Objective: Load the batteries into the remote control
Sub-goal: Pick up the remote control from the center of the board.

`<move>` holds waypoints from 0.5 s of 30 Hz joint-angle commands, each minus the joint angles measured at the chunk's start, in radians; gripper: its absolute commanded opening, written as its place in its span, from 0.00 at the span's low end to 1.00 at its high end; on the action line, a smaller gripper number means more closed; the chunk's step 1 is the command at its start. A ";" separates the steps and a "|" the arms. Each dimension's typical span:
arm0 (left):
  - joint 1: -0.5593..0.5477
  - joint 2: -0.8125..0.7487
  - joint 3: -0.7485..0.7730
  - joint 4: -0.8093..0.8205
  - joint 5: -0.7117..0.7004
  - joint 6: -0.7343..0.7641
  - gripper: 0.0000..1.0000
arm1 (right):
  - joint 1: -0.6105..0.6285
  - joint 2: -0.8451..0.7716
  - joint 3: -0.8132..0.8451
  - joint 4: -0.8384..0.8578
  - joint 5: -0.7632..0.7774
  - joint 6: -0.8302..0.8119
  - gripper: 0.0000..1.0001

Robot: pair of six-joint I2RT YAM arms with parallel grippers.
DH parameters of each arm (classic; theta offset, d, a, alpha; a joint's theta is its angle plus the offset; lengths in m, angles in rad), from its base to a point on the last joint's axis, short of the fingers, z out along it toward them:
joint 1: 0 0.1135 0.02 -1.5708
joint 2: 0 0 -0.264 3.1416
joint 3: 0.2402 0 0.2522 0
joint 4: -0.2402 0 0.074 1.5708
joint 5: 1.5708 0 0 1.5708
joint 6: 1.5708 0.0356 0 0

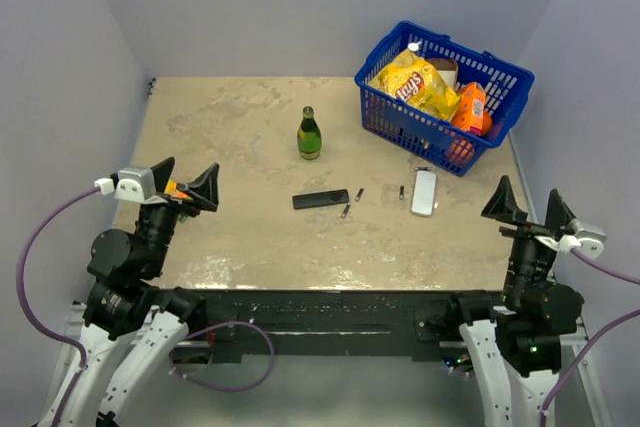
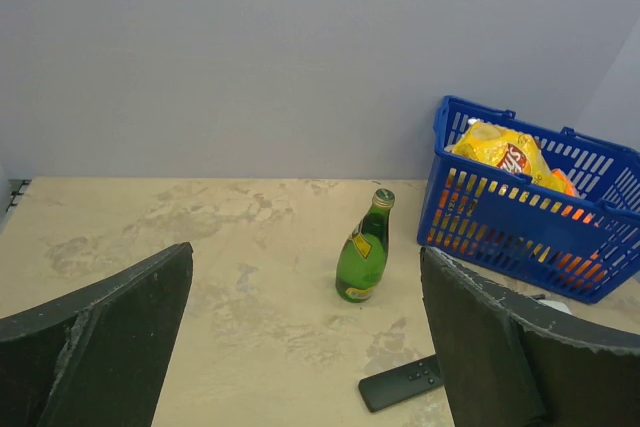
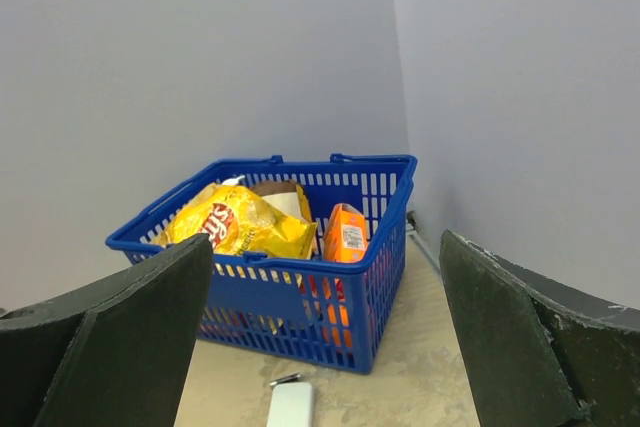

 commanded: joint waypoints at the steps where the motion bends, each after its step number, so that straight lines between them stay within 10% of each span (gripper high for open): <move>1: -0.004 -0.015 -0.002 0.011 -0.008 -0.012 1.00 | -0.004 0.009 0.024 0.022 -0.045 0.010 0.98; 15: -0.006 -0.040 -0.005 0.013 -0.011 -0.017 1.00 | -0.004 0.325 0.247 -0.143 -0.237 0.156 0.98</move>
